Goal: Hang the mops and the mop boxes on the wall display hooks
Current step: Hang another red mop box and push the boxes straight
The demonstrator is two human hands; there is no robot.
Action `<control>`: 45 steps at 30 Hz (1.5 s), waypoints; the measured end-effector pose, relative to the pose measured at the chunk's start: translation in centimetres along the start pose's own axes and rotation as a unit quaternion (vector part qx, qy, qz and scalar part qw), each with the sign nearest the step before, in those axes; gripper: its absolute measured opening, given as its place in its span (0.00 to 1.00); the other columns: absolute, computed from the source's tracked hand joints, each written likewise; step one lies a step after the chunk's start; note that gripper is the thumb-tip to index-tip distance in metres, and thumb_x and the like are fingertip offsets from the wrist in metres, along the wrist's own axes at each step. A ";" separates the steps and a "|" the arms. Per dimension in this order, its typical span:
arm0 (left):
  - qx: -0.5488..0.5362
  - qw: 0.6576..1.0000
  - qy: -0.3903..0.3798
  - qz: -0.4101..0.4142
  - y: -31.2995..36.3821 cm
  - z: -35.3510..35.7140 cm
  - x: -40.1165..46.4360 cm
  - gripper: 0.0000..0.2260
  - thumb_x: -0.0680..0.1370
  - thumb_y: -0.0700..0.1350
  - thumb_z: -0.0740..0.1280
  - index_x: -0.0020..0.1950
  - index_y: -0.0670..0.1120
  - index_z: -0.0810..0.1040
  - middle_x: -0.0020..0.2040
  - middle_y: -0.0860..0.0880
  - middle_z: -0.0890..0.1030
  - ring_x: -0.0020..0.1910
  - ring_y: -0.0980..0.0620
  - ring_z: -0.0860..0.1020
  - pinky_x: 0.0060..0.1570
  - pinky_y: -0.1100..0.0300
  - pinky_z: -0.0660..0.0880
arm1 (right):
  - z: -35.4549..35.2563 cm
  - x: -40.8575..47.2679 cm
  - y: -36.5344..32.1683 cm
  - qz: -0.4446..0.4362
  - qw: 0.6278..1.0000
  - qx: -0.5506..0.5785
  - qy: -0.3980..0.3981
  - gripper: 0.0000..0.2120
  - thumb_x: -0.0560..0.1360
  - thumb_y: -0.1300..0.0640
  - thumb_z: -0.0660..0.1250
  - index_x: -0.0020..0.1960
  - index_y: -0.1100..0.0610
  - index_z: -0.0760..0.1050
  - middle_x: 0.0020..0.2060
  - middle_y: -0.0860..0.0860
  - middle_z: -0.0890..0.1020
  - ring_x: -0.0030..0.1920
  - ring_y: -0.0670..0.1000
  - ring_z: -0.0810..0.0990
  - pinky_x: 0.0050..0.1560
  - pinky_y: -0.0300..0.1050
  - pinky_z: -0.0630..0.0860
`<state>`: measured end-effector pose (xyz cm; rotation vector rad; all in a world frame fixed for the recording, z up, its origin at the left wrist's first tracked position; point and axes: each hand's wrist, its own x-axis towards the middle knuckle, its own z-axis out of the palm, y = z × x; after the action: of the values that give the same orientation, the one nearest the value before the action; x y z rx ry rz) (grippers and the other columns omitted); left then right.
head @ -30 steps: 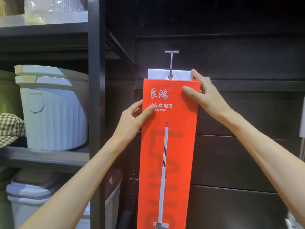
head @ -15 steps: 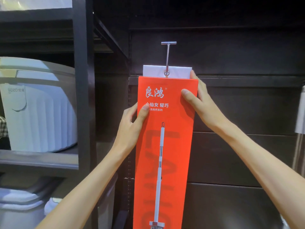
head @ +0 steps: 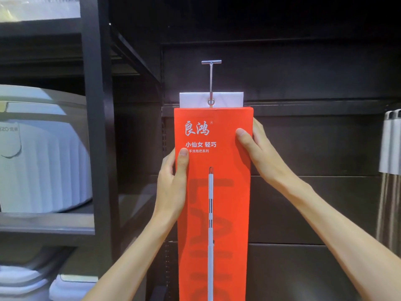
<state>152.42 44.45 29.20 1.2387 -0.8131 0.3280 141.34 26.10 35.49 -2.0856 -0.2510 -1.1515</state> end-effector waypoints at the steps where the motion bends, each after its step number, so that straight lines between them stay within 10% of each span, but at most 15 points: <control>1: -0.002 1.000 -0.003 -0.003 -0.1 0.0 -0.2 0.29 0.76 0.77 0.57 0.66 0.61 0.80 0.67 0.56 0.80 0.65 0.55 0.81 0.68 0.45 0.77 | 0.2 -0.3 0.1 0.003 1.000 0.005 0.002 0.25 0.84 0.35 0.57 0.80 0.35 0.61 0.78 0.30 0.63 0.81 0.36 0.57 0.82 0.53 0.59; 20: 0.067 0.993 -0.081 -0.045 -0.8 -1.9 -2.4 0.26 0.77 0.77 0.55 0.69 0.68 0.75 0.69 0.60 0.79 0.66 0.58 0.80 0.69 0.43 0.77 | 4.4 -8.3 3.2 0.103 0.991 0.080 -0.029 0.41 0.73 0.20 0.57 0.82 0.31 0.53 0.77 0.25 0.61 0.79 0.32 0.58 0.77 0.44 0.61; 27: 0.207 0.976 0.009 0.071 0.7 -3.3 -4.9 0.35 0.81 0.62 0.68 0.84 0.63 0.54 0.83 0.61 0.59 0.82 0.61 0.57 0.80 0.41 0.61 | 4.3 -12.1 4.5 0.158 0.983 0.052 -0.075 0.38 0.76 0.22 0.56 0.82 0.31 0.52 0.80 0.28 0.55 0.80 0.31 0.55 0.81 0.48 0.58; 33: 0.410 0.843 -0.015 0.346 3.2 -1.8 -5.7 0.27 0.83 0.47 0.68 0.81 0.47 0.67 0.83 0.47 0.63 0.85 0.45 0.55 0.80 0.34 0.52 | 5.6 -17.1 6.7 0.240 0.966 0.047 -0.078 0.47 0.73 0.18 0.56 0.84 0.33 0.43 0.83 0.29 0.47 0.82 0.34 0.48 0.85 0.57 0.52; 41: 0.594 0.617 -0.137 0.498 7.3 4.9 -3.9 0.19 0.85 0.50 0.63 0.74 0.46 0.77 0.78 0.45 0.73 0.83 0.40 0.61 0.79 0.32 0.53 | 6.5 -20.9 9.8 0.256 0.953 0.122 -0.108 0.44 0.76 0.30 0.61 0.83 0.36 0.41 0.78 0.26 0.43 0.63 0.12 0.50 0.70 0.23 0.56; 45: 0.669 0.528 -0.161 0.498 8.2 9.6 -2.8 0.18 0.83 0.46 0.61 0.71 0.43 0.79 0.74 0.43 0.77 0.81 0.39 0.64 0.81 0.34 0.52 | 7.3 -21.3 13.0 0.243 0.949 0.175 -0.099 0.53 0.68 0.17 0.62 0.83 0.31 0.39 0.80 0.25 0.40 0.80 0.30 0.48 0.84 0.48 0.51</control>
<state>141.79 38.78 33.97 2.1299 -1.6808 2.0389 140.03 25.31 9.53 -1.8031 -0.0233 -0.5577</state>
